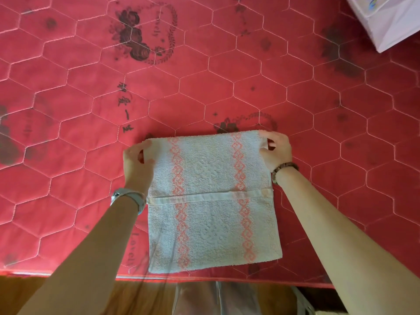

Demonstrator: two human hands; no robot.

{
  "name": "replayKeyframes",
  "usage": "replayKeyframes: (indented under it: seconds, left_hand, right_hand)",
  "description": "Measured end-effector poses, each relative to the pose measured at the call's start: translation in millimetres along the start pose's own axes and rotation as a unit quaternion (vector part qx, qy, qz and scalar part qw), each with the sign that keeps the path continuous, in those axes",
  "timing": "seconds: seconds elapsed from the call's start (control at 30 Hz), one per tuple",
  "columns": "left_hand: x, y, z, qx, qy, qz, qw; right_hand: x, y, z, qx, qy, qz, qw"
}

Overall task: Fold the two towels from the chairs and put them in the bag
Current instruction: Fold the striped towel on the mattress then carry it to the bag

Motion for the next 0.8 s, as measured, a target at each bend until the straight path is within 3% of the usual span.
replayKeyframes:
  seconds: [0.13, 0.27, 0.33, 0.57, 0.7, 0.8]
  left_hand:
    - [-7, -14, -40, -0.191, 0.202, -0.031, 0.96]
    - [-81, -55, -65, -0.365, 0.225, 0.145, 0.891]
    - [-112, -69, -63, -0.41, 0.257, 0.183, 0.856]
    - [-126, -57, -39, -0.4, 0.391, 0.187, 0.808]
    - [-100, -40, -31, -0.35, 0.393, 0.146, 0.838]
    - [-76, -24, -15, -0.322, 0.396, 0.136, 0.849]
  right_hand:
    - [-8, -24, 22, 0.153, -0.18, -0.137, 0.962]
    - [-79, -57, 28, 0.28, -0.295, -0.028, 0.913]
    - [-113, -65, 21, 0.325, -0.363, -0.023, 0.873]
    - [-133, -52, 6, 0.341, -0.428, -0.048, 0.836]
    - [-110, -38, 0, 0.317, -0.439, -0.056, 0.839]
    - [-80, -26, -10, 0.261, -0.425, -0.086, 0.862]
Point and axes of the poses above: each hand's wrist, its own y-axis towards the middle knuckle, its own x-axis out of the back of the hand, z = x × y, the point moved 8 cm from there along y, towards the middle knuckle, and after that the axes turned 14 degrees about -x, right-handed, at the moved point
